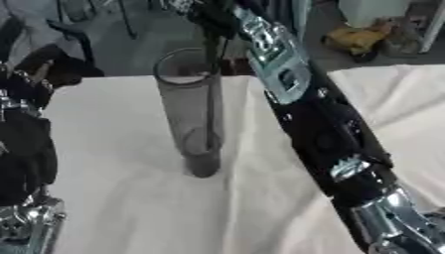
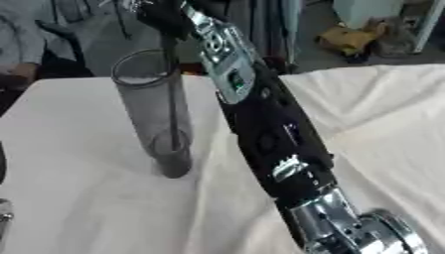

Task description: Arrange flowers into the vase.

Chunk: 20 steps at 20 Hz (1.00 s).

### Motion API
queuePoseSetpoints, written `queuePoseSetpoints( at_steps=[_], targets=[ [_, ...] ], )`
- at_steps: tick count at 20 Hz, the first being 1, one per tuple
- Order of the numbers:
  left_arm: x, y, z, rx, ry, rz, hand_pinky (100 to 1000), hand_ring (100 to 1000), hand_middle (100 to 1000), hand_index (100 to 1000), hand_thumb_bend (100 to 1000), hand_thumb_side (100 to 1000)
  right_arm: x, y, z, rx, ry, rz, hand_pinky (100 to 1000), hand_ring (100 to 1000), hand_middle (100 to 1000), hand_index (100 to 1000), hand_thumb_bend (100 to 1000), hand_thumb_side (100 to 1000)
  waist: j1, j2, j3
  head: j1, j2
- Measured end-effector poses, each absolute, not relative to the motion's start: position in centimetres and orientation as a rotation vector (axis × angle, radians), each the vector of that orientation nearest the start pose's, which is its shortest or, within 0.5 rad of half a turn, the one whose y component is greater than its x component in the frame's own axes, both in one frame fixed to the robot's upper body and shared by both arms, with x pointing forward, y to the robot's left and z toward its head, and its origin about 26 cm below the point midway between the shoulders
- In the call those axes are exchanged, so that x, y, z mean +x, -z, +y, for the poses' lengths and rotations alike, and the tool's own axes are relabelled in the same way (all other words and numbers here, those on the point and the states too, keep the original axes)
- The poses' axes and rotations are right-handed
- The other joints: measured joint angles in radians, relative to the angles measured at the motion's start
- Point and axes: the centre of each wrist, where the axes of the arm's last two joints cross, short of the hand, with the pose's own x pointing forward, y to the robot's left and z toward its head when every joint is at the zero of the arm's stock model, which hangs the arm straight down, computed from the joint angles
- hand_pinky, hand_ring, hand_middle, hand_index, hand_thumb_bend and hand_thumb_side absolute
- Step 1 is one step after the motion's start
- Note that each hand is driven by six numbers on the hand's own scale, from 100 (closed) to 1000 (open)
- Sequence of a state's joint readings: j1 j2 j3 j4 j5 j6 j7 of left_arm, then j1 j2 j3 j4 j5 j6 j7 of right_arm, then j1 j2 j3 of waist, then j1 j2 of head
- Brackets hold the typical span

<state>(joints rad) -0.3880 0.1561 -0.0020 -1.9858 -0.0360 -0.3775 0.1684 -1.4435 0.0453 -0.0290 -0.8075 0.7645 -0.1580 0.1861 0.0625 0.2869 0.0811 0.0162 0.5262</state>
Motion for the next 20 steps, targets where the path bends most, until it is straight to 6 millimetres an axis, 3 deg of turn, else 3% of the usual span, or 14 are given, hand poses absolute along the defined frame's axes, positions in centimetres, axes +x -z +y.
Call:
queuePoseSetpoints(
  at_steps=[2, 3, 7, 9, 16, 17, 20],
  targets=[
    [30.9, -21.0, 22.3, -0.043, -0.066, 3.538, 649, 828, 933, 1000, 100, 1000, 47.0, -33.8, -2.6, -0.442, -1.231, -2.195, 668, 722, 506, 673, 488, 1000, 0.0, 0.0, 0.0, 0.0, 0.0],
    [30.9, -21.0, 22.3, -0.043, -0.066, 3.538, 649, 828, 934, 1000, 100, 1000, 47.1, -33.8, -2.7, -0.446, -1.243, -2.191, 704, 756, 557, 719, 509, 1000, 0.0, 0.0, 0.0, 0.0, 0.0],
    [30.9, -21.0, 22.3, -0.043, -0.067, 3.538, 649, 828, 934, 1000, 100, 1000, 47.2, -33.8, -3.0, -0.46, -1.3, -2.17, 704, 756, 557, 719, 509, 1000, 0.0, 0.0, 0.0, 0.001, 0.0],
    [30.9, -21.0, 22.3, -0.043, -0.067, 3.539, 649, 828, 934, 1000, 100, 1000, 47.3, -33.8, -3.2, -0.46, -1.327, -2.159, 733, 787, 601, 783, 532, 1000, 0.0, -0.001, -0.001, 0.002, -0.001],
    [30.9, -21.0, 22.3, -0.043, -0.069, 3.54, 649, 828, 934, 1000, 100, 1000, 47.5, -33.9, -3.7, -0.462, -1.401, -2.13, 744, 801, 615, 799, 539, 1000, 0.0, -0.004, -0.002, 0.004, -0.008],
    [30.9, -21.0, 22.3, -0.043, -0.069, 3.54, 649, 828, 934, 1000, 100, 1000, 47.5, -33.9, -3.8, -0.463, -1.405, -2.128, 782, 852, 669, 850, 567, 1000, 0.0, -0.004, -0.002, 0.004, -0.008],
    [30.9, -21.0, 22.3, -0.042, -0.07, 3.541, 649, 828, 934, 1000, 100, 1000, 47.5, -33.9, -3.8, -0.465, -1.44, -2.114, 797, 867, 687, 863, 580, 1000, 0.0, -0.004, -0.005, 0.004, -0.008]
  ],
)
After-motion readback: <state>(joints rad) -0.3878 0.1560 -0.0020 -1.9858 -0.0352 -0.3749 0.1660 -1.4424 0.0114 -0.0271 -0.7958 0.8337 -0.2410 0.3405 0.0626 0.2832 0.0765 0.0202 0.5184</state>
